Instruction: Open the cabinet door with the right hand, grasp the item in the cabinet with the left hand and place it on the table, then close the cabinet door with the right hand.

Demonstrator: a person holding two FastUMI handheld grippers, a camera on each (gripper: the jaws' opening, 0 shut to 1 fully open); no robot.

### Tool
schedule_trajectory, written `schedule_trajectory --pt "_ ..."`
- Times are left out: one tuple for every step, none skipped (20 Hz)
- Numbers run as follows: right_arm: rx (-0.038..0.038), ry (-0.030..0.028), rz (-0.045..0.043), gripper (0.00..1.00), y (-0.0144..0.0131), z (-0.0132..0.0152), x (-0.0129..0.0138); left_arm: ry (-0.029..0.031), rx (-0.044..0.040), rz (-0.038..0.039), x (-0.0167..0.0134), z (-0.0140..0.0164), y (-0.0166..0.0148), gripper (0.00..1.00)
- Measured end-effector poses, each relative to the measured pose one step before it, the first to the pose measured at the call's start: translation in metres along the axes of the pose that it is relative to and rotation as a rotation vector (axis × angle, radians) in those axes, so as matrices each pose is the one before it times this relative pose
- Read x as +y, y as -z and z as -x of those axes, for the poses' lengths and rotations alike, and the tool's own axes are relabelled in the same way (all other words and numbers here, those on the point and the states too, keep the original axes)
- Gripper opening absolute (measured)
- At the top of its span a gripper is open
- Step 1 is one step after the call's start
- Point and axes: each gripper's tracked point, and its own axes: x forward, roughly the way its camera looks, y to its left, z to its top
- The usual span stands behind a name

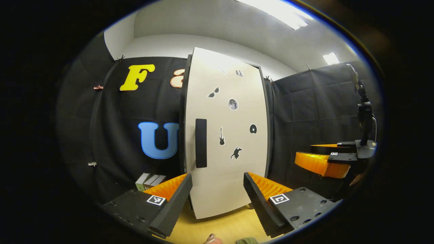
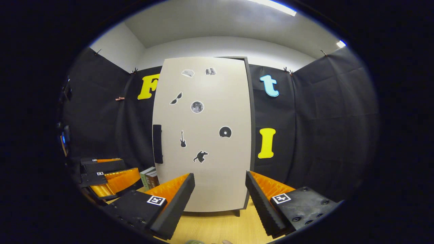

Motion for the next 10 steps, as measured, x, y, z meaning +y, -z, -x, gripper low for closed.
schedule_trajectory --pt "0.00198 -0.0032 0.00005 0.97 0.0008 0.00058 0.0004 -0.00127 -0.0074 -0.00101 -0.00001 -0.00002 -0.00245 0.96" --pt "0.00036 -0.00454 0.00051 0.97 0.001 -0.00024 0.00079 -0.00128 -0.00819 -0.0014 0.00016 -0.00015 -0.00263 0.96" --pt "-0.00074 -0.00571 -0.00061 0.97 0.00041 -0.00041 0.00063 0.00123 -0.00344 -0.0017 -0.00002 -0.00086 -0.00189 0.96" --pt "0.00156 -0.00198 -0.00291 0.97 0.00129 -0.00178 -0.00025 -0.00078 -0.00238 -0.00218 -0.00016 -0.00023 -0.00154 0.96" --pt "0.00399 -0.00115 -0.00383 0.97 0.00204 -0.00178 -0.00063 -0.00043 -0.00464 -0.002 0.0008 0.00009 -0.0018 0.96" --pt "0.00373 -0.0011 -0.00179 0.98 0.00171 -0.00172 0.0001 0.0011 -0.00475 -0.00147 -0.00073 0.00028 -0.00164 0.95" --pt "0.00122 0.00105 -0.00019 0.97 0.00049 -0.00065 -0.00043 0.00233 -0.00256 -0.00108 -0.00085 0.00029 -0.0015 0.95" --pt "-0.00264 0.00055 -0.0007 0.97 -0.00076 -0.00009 -0.00069 0.00187 -0.0019 -0.00236 -0.0009 0.0001 0.0001 0.95" --pt "-0.00357 -0.00028 -0.00197 0.97 -0.00178 0.00042 0.0 0.00276 0.00055 -0.00429 -0.001 0.0006 -0.00079 0.95" --pt "-0.00142 -0.00147 -0.00044 0.97 -0.00088 -0.00159 0.00014 -0.0004 0.0006 -0.00551 -0.00066 0.00021 0.00081 0.95"
